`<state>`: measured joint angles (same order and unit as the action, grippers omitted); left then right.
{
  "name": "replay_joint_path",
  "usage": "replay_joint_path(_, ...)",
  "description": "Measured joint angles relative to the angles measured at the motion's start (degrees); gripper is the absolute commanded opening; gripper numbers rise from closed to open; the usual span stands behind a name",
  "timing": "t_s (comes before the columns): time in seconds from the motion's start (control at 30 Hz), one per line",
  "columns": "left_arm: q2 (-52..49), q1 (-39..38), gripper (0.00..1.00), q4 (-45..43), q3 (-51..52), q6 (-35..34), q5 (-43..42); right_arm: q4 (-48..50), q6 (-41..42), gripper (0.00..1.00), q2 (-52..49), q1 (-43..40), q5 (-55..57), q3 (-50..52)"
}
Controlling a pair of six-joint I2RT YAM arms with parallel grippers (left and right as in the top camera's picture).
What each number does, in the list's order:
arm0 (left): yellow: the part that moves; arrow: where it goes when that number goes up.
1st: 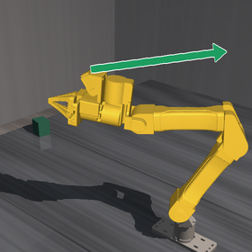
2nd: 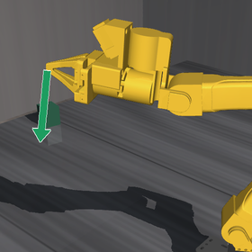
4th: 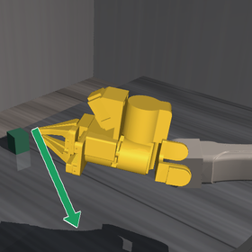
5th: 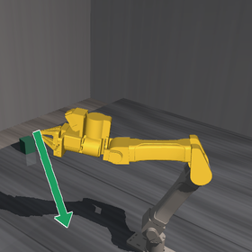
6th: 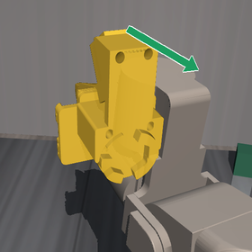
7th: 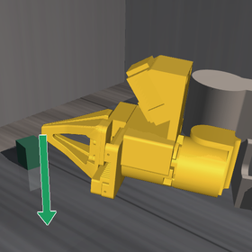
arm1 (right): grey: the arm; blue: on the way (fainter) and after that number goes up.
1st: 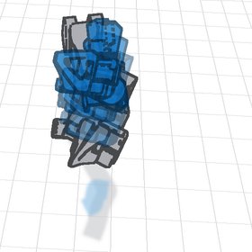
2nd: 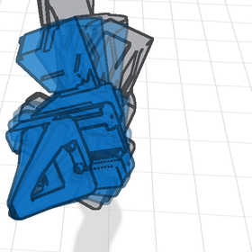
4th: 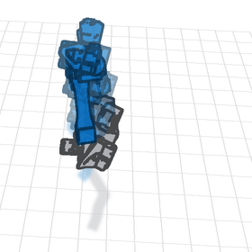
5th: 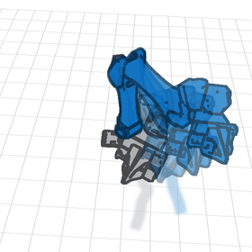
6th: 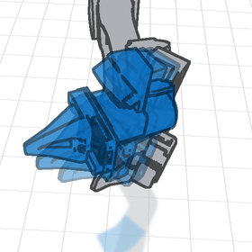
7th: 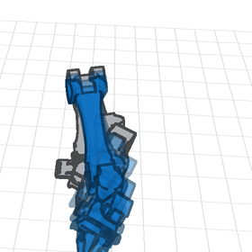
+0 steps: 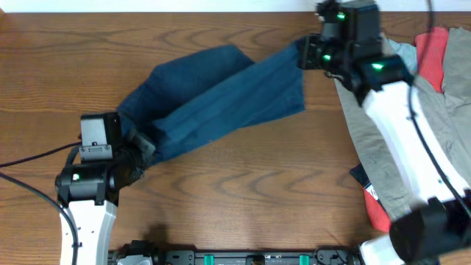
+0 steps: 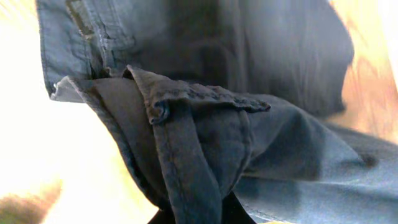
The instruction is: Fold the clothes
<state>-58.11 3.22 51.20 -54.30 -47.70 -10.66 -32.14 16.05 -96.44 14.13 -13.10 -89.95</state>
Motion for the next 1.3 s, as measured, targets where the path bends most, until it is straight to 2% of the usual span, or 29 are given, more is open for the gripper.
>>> replay_joint_path(0.37,-16.1,1.6,0.08,-11.2,0.0,-7.8,6.5,26.5,0.0,0.01,-17.4,3.9,1.5,0.0)
replay_joint_path(0.57,-23.5,4.9,0.09,-20.1,0.0,-12.0,10.2,47.6,0.0,0.01,-26.4,6.5,1.1,-0.1)
replay_joint_path(0.73,-28.3,6.7,0.12,-25.8,-0.1,-13.3,12.4,55.9,0.0,0.01,-32.4,7.8,1.3,-0.5)
replay_joint_path(0.77,-29.3,6.8,0.13,-26.1,-0.1,-13.7,12.7,56.0,0.0,0.10,-33.4,8.1,1.1,-0.8)
replay_joint_path(0.8,-30.3,7.0,0.17,-26.2,-0.1,-14.2,13.1,56.1,0.0,0.35,-34.3,8.3,0.9,-1.3)
replay_joint_path(0.9,-33.7,7.8,0.41,-26.9,-0.1,-16.5,14.9,56.1,0.0,0.84,-37.2,9.0,-0.1,-2.3)
replay_joint_path(0.93,-34.7,8.2,0.48,-27.7,-0.1,-17.0,15.4,55.7,-0.1,0.95,-37.8,9.4,-0.3,-2.3)
replay_joint_path(1.0,-36.5,9.2,0.52,-29.4,-0.1,-18.1,16.2,54.5,-0.5,0.96,-38.3,9.5,-0.8,-2.3)
replay_joint_path(1.13,-38.3,11.8,0.53,-31.8,0.0,-18.7,17.0,52.7,-1.7,0.94,-38.3,8.7,-1.1,-2.6)
replay_joint_path(1.3,-38.2,17.3,0.56,-37.2,0.0,-18.3,15.6,42.7,-2.3,0.92,-38.1,5.8,-2.9,-3.3)
